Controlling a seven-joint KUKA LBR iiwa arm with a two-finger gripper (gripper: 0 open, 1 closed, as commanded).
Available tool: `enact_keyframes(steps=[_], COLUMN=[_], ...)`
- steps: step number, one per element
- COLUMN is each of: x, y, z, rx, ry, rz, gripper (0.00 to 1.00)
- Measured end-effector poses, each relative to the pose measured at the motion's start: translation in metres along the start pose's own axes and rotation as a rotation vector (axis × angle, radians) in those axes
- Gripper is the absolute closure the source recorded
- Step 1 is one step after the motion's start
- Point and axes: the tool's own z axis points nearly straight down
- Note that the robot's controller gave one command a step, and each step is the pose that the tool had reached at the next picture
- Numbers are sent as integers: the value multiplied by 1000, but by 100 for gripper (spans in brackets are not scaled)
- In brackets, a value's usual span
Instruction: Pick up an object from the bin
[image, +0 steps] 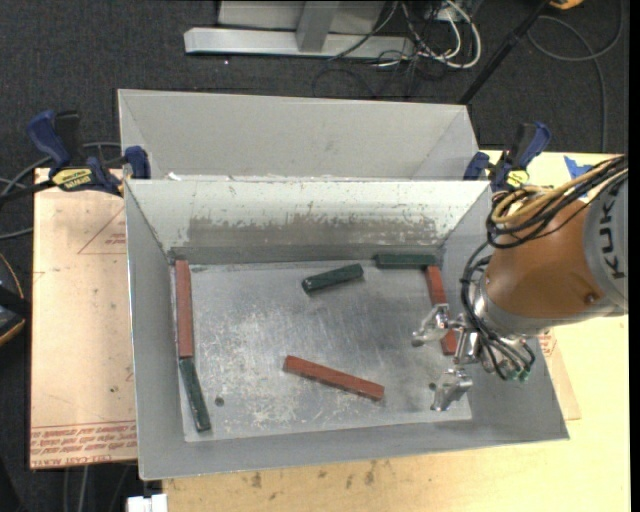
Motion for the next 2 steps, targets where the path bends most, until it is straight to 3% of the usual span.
enact_keyframes(steps=[1, 2], x=[-9, -9], y=[56, 56], z=[46, 46], rx=[-2, -2], ry=[-4, -4], rz=[12, 12], gripper=[100, 100])
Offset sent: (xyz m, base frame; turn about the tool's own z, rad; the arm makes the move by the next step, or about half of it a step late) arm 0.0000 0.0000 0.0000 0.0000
